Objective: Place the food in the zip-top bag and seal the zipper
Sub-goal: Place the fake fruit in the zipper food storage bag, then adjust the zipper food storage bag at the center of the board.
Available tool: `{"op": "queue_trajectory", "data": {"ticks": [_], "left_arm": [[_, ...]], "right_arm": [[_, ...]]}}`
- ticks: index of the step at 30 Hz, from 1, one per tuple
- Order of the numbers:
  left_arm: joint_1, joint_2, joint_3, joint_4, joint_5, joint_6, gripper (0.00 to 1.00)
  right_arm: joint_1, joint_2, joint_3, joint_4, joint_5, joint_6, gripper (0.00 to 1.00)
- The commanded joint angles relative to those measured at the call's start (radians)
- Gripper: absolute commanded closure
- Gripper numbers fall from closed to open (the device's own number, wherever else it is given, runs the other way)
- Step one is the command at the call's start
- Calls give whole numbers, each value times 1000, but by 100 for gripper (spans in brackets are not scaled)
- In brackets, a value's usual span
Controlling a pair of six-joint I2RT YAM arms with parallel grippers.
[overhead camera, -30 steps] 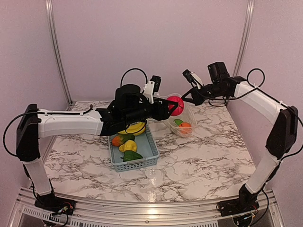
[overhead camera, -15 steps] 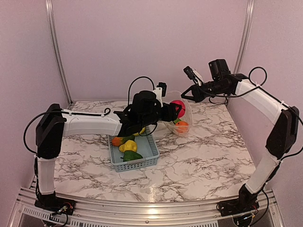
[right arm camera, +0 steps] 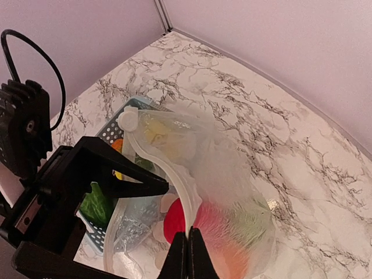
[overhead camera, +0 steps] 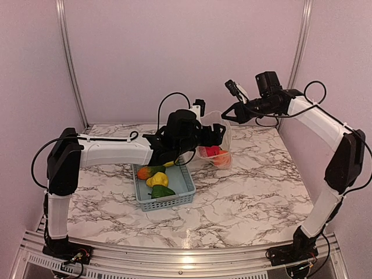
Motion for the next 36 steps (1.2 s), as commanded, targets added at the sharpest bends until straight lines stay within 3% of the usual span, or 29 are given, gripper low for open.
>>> {"op": "queue_trajectory", "data": {"ticks": [1, 8, 12, 16, 19, 27, 36], "left_arm": [[-24, -107, -58, 41, 60, 86, 9], [-64, -273, -184, 21, 152, 204, 10], [-67, -330, -226, -126, 225, 241, 12], [-69, -418, -379, -174, 128, 225, 14], [-69, -476, -489, -218, -3, 197, 15], [-67, -481, -530, -552, -255, 86, 15], [-66, -402, -492, -721, -197, -73, 21]], "right_arm": [[-31, 24, 58, 15, -14, 14, 100], [-122, 66, 112, 26, -12, 2, 100], [-178, 81, 173, 7, 33, -27, 100], [-193, 59, 181, 17, 47, -36, 100], [-192, 13, 100, 84, 30, -4, 100], [-116, -12, -126, 186, -44, 1, 100], [-73, -13, -262, 240, -90, -10, 100]]}}
